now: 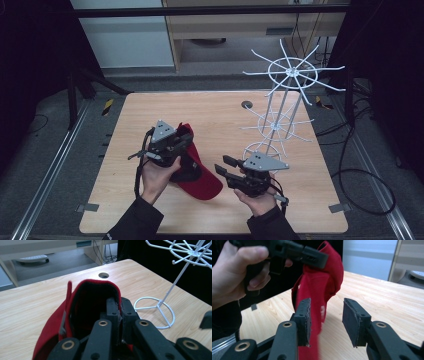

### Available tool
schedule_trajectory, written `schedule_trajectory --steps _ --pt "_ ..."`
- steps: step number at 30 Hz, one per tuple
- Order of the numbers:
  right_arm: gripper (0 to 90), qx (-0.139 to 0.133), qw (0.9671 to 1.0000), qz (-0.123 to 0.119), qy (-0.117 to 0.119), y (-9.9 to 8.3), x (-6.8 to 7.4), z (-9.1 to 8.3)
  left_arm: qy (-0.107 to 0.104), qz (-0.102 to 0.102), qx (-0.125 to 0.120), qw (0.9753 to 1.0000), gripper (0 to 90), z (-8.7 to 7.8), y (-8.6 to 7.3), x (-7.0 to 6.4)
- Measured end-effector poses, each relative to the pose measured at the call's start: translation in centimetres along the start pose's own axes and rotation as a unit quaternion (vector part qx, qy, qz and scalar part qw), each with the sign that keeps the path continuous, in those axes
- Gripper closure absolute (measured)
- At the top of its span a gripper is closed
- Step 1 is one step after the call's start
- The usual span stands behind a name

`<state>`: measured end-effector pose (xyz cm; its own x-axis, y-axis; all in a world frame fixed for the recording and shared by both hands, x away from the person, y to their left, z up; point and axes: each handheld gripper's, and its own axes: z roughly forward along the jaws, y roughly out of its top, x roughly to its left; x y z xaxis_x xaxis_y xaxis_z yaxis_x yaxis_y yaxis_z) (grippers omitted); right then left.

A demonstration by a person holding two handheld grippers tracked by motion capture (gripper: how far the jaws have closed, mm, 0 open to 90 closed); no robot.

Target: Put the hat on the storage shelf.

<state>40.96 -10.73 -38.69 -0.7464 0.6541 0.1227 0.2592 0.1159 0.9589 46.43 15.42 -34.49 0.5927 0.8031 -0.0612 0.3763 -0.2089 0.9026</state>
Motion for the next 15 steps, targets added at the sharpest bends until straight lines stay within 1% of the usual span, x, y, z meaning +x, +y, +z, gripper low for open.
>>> schedule_trajectory --steps 3,6,9,13,15 --pt "58.6 0.009 0.9999 0.003 -0.005 -0.2 -0.2 0.1 0.0 -0.004 -0.006 1.0 87.4 -0.2 0.1 0.3" --pt "56.5 0.032 0.9995 0.001 -0.004 -1.0 -0.1 0.7 0.003 -0.003 -0.017 0.9998 87.4 -0.4 0.4 0.4" --pt "53.9 0.046 0.9989 0.005 0.0 -1.9 0.1 1.3 0.01 -0.003 -0.026 0.9996 87.5 -0.5 0.8 0.5" --pt "49.6 0.054 0.9985 0.008 0.006 -3.0 0.6 1.9 0.012 -0.017 -0.039 0.999 87.5 -0.4 1.4 0.8" --pt "47.1 0.058 0.9982 0.008 0.012 -3.4 0.9 2.3 0.013 -0.021 -0.042 0.9988 87.5 -0.1 1.6 0.9"
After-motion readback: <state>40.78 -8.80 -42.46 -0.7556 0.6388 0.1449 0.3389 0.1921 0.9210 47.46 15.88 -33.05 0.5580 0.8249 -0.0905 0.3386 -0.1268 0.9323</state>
